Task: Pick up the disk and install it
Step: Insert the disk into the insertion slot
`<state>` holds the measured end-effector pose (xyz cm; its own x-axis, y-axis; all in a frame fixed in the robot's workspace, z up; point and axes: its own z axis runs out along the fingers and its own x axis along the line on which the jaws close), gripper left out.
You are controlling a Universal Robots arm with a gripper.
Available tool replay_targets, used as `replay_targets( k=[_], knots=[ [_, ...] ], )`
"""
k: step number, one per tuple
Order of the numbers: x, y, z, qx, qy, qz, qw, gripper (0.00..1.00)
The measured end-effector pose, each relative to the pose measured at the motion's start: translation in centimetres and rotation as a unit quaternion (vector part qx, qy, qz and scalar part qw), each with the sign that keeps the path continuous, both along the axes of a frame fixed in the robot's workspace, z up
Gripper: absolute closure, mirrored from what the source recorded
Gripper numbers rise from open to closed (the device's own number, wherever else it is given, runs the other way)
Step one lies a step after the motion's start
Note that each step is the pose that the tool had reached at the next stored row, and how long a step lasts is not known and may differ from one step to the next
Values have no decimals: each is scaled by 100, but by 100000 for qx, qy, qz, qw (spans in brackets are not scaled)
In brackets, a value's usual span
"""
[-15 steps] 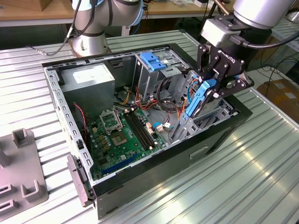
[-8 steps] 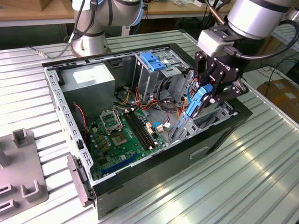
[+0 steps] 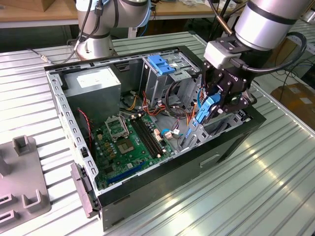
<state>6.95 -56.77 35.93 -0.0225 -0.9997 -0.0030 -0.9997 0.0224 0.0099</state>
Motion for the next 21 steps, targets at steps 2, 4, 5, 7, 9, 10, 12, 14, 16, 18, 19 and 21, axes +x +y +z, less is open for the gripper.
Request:
replay_targets(
  k=[2,4,5,7,9,10,12,14,16,18,19,21],
  knots=[
    [0,0,-46,-1,-3,1,100000,63],
    [0,0,-49,-1,-4,1,100000,63],
    [0,0,-49,-5,-3,1,100000,63],
    [0,0,-50,-4,-2,-1,100000,63],
    [0,0,-52,17,-6,3,100000,56],
    [0,0,-52,10,-5,1,100000,56],
    [0,0,-52,5,-3,1,100000,49],
    [2,0,-51,-2,-4,2,100000,57],
    [5,0,-52,4,-3,3,100000,69],
    [7,0,-52,2,-3,1,100000,75],
    [7,0,-52,3,-4,-1,100000,75],
    [8,0,-52,4,-2,3,100000,87]
  ],
)
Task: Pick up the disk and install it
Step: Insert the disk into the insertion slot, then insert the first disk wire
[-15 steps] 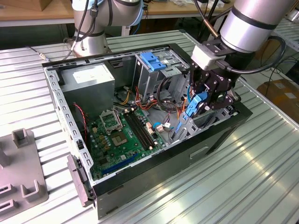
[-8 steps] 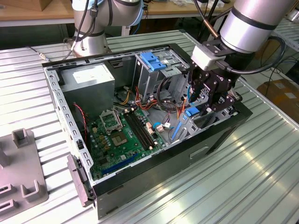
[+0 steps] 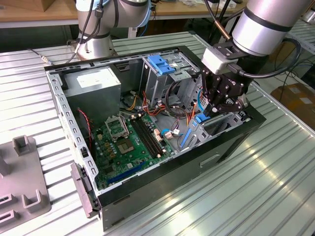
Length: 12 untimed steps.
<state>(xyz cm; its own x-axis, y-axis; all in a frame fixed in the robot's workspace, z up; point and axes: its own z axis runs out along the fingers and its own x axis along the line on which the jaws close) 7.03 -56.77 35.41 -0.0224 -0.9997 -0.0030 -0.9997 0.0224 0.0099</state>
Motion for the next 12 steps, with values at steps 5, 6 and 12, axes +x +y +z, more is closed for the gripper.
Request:
replay_targets(
  k=[5,6,12],
  knots=[
    [1,0,0,3,-1,-3,100000,90],
    [1,0,0,-1,0,-2,100000,90],
    [7,0,0,1,0,2,100000,90]
  ],
)
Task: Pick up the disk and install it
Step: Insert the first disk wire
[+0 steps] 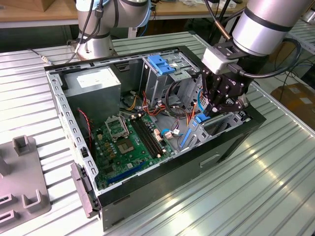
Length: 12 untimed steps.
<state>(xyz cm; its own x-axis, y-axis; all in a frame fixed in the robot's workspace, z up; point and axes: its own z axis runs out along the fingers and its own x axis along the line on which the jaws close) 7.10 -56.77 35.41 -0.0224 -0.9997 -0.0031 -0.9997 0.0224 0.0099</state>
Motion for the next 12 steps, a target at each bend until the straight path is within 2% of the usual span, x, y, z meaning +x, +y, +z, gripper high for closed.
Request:
replay_targets(
  k=[4,12],
  knots=[
    [60,0,0,-1,0,-6,100000,90],
    [267,0,0,-2,0,41,100000,90]
  ],
)
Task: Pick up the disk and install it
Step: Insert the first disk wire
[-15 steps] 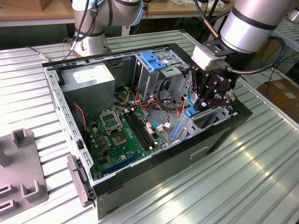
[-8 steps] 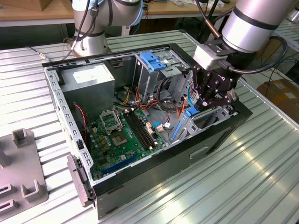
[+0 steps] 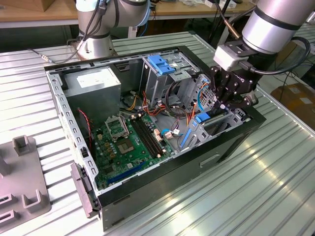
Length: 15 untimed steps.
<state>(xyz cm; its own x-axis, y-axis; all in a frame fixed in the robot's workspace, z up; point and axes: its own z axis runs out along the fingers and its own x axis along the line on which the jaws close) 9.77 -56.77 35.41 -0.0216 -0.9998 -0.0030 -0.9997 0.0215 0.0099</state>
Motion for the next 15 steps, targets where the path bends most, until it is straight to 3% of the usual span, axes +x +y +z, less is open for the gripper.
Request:
replay_targets(
  k=[3,9,15],
  knots=[
    [13,-1,36,1,-39,410,99999,90],
    [57,-1,152,6,-599,429,99997,90],
    [182,38,155,0,-648,695,99995,90]
  ],
)
